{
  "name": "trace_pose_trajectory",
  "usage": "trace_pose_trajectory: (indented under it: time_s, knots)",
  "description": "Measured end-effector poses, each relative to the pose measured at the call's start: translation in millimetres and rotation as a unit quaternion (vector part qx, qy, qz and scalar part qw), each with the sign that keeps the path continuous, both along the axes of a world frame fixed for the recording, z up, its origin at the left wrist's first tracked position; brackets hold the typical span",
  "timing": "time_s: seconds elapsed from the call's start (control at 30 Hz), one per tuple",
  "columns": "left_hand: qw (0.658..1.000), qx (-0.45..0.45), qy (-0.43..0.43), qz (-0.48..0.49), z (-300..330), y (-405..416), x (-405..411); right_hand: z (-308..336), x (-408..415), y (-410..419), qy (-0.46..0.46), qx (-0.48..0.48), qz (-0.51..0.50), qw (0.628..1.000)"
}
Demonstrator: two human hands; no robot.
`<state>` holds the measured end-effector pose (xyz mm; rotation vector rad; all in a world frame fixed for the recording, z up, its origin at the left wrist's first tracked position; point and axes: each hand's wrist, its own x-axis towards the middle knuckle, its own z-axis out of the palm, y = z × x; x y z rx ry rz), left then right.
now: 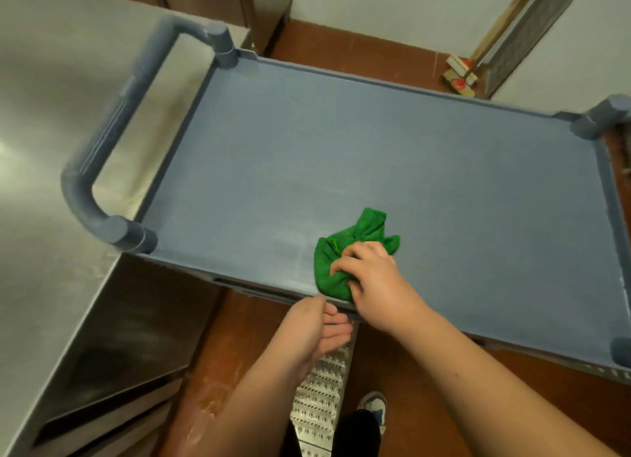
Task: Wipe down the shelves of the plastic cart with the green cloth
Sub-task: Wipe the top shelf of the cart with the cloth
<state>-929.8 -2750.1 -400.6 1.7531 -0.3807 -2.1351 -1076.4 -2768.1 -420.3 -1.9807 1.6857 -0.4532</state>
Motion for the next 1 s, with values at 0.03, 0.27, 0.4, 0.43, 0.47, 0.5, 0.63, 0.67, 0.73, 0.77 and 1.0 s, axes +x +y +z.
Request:
trace_pose_trajectory:
  time_s: [0.03,0.27,0.4,0.43,0.47,0.5,0.63,0.67,0.73,0.77,1.0]
  knots:
    - [1.0,0.001,-0.003,0.021,0.5,-8.2,22.3,-0.8,20.3,-8.4,0.004,-0.004,0.006,1.0]
    - [0.988,-0.053,-0.059,0.135,-7.0,-55.3,157.4,-0.7,153.1,-71.1,0.022,-0.009,0.058,0.998]
    - [0.992,-0.057,0.009,0.113,-5.3,-66.7,192.6,0.0,210.2,-98.7,0.02,-0.005,0.087,0.996]
    - [0.993,-0.054,0.024,0.107,-6.1,-67.1,198.5,0.1,221.2,-104.4,0.016,-0.006,0.094,0.995]
    - [0.993,-0.053,0.035,0.1,-7.9,-67.0,204.0,0.4,231.6,-110.1,0.01,-0.006,0.1,0.995]
    - [0.993,-0.055,0.044,0.098,-10.2,-66.2,209.1,1.0,241.6,-115.5,0.004,-0.004,0.107,0.994]
    - [0.991,-0.069,0.056,0.102,-19.5,-66.6,221.5,1.4,274.2,-134.3,0.001,-0.012,0.125,0.992]
    - [0.991,-0.067,0.06,0.099,-20.2,-67.3,221.7,1.7,279.0,-136.6,0.004,-0.013,0.122,0.992]
    - [0.992,-0.061,0.061,0.09,-20.2,-69.1,219.5,3.9,283.6,-136.9,0.015,-0.012,0.114,0.993]
    - [0.993,-0.06,0.057,0.088,-20.5,-69.0,217.9,6.2,284.2,-134.9,0.029,-0.011,0.11,0.993]
    - [0.994,-0.049,0.045,0.083,-20.0,-75.6,216.8,15.9,276.5,-117.6,0.112,0.034,0.113,0.987]
